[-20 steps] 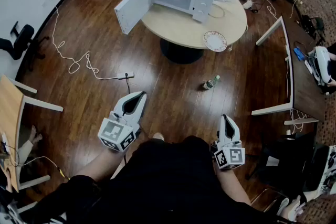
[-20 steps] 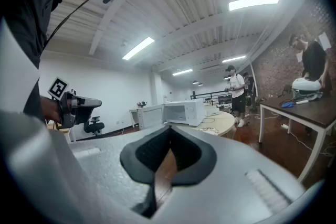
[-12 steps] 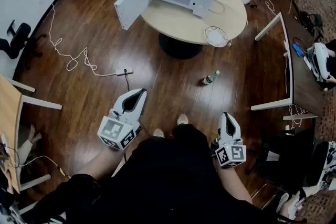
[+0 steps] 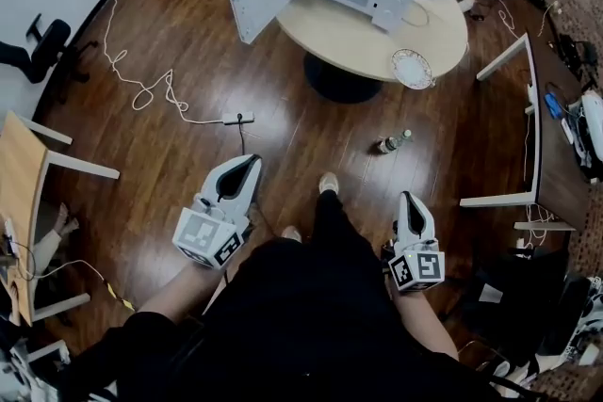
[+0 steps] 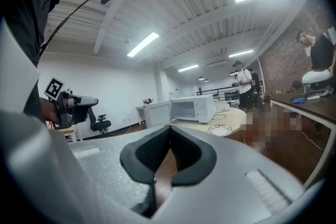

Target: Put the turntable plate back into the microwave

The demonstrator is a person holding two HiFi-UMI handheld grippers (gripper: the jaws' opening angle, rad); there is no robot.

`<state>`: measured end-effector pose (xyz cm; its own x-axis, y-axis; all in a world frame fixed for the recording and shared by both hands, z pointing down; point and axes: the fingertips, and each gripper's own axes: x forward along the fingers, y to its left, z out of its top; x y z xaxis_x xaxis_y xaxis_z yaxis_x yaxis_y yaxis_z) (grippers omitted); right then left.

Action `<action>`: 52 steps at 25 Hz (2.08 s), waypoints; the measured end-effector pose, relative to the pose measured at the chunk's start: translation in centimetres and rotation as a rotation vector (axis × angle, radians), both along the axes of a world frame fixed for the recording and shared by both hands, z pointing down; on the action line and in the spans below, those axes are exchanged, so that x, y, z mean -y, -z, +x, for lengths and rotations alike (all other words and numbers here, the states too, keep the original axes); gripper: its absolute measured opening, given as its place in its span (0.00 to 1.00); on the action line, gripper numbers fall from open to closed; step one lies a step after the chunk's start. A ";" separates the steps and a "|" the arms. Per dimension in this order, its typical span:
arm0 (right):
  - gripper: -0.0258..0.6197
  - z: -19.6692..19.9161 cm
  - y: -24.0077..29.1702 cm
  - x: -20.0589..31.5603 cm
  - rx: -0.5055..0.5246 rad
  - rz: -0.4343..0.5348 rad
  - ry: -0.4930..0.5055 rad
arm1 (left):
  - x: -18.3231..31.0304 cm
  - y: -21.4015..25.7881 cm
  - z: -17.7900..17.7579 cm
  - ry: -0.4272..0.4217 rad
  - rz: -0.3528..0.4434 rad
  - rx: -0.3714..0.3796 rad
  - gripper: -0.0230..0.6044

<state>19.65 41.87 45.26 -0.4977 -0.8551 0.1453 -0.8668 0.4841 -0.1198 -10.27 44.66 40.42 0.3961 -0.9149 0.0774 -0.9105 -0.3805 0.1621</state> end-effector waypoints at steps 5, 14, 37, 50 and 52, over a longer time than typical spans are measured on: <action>0.04 -1.1 -0.1 2.4 0.004 0.001 0.020 | 1.7 0.3 -0.5 0.017 -0.010 0.016 0.04; 0.04 -1.1 -1.1 7.2 0.028 -0.054 0.012 | 6.6 0.4 -0.2 0.010 -0.030 0.025 0.04; 0.04 3.3 -0.5 25.7 0.076 -0.064 0.031 | 25.4 4.2 5.2 0.002 -0.031 0.090 0.04; 0.04 -1.0 -1.3 30.6 0.072 -0.061 0.215 | 27.8 3.5 5.5 0.087 -0.060 0.119 0.04; 0.04 -1.6 -1.4 31.0 0.069 -0.066 0.224 | 27.7 3.5 4.8 0.108 -0.060 0.120 0.04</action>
